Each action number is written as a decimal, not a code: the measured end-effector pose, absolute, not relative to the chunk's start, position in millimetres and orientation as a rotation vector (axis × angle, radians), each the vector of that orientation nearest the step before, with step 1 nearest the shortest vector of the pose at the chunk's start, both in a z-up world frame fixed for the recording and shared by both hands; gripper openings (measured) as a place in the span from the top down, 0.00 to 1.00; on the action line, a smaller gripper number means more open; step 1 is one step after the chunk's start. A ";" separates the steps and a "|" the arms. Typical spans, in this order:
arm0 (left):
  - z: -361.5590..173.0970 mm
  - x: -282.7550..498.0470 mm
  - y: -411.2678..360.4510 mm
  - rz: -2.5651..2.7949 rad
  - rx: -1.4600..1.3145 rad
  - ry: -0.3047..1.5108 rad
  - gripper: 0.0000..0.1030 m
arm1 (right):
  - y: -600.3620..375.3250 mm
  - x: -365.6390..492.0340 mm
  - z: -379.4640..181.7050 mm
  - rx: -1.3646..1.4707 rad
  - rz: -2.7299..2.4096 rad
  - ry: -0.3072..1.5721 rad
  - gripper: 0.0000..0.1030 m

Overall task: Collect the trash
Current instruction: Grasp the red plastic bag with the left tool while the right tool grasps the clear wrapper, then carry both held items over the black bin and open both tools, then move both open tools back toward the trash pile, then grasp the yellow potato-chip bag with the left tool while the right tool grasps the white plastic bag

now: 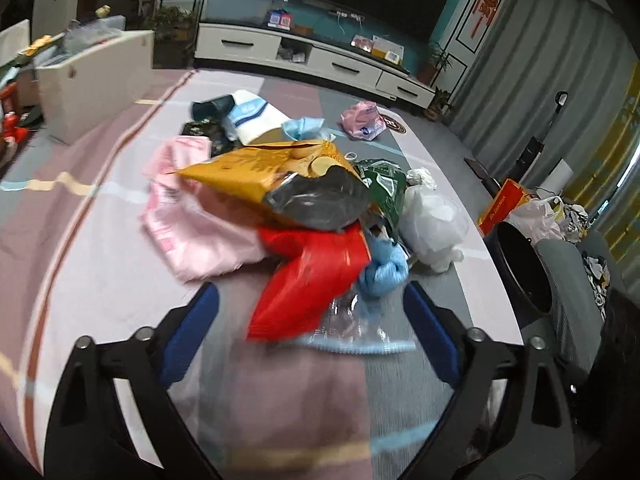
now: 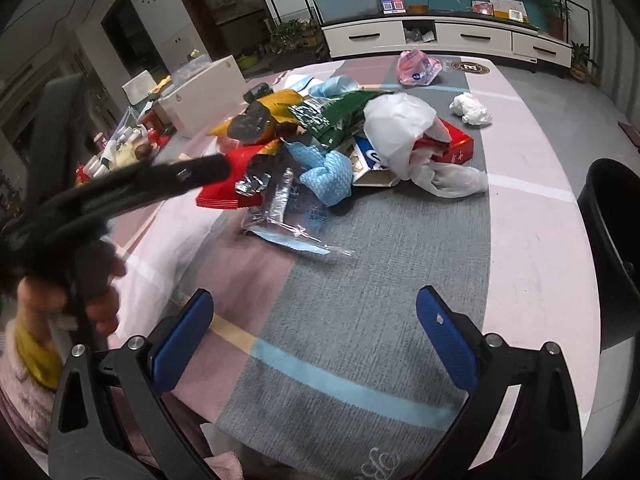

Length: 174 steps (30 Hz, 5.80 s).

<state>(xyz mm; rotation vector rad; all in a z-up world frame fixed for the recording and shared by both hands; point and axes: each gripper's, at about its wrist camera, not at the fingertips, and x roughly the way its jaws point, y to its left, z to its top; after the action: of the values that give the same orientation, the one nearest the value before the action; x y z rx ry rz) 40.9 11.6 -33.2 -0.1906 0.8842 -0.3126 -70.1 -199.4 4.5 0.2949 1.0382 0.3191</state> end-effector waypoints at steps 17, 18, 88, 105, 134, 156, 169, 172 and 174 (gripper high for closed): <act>-22.9 0.6 61.3 -0.379 -0.271 0.833 0.70 | -165.2 -38.0 -8.5 0.291 0.437 1.054 0.19; -20.3 -2.6 68.6 -0.373 -0.284 0.823 0.69 | -159.9 -35.2 -8.3 0.287 0.448 1.053 0.20; -24.0 64.1 -359.4 -0.864 0.165 0.889 0.28 | -490.3 -144.5 -15.2 0.712 -0.323 0.754 0.54; -11.4 -11.0 -197.3 -0.684 0.155 0.836 0.15 | -401.4 -158.2 -2.2 0.678 -0.151 0.872 0.44; -32.8 -9.5 61.0 -0.235 -0.195 0.842 0.14 | -238.1 -24.9 15.8 0.345 0.124 0.909 0.39; -11.1 72.3 4.4 -0.523 0.169 0.835 0.14 | -255.0 -2.8 8.9 0.360 0.109 0.877 0.89; -39.0 117.8 -43.8 -0.793 0.496 0.953 0.13 | -271.5 -34.1 24.9 0.442 0.115 0.853 0.89; -43.6 116.9 -43.0 -0.787 0.504 0.947 0.24 | -271.5 -34.2 25.1 0.442 0.117 0.853 0.89; -42.2 112.3 -38.5 -0.799 0.479 0.941 0.37 | -270.6 -33.9 24.7 0.442 0.119 0.855 0.89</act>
<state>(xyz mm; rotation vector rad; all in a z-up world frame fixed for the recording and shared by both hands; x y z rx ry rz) 112.3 -38.5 -42.2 0.4787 0.9415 -0.7992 -33.9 -270.6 24.7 0.4420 0.8547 0.1193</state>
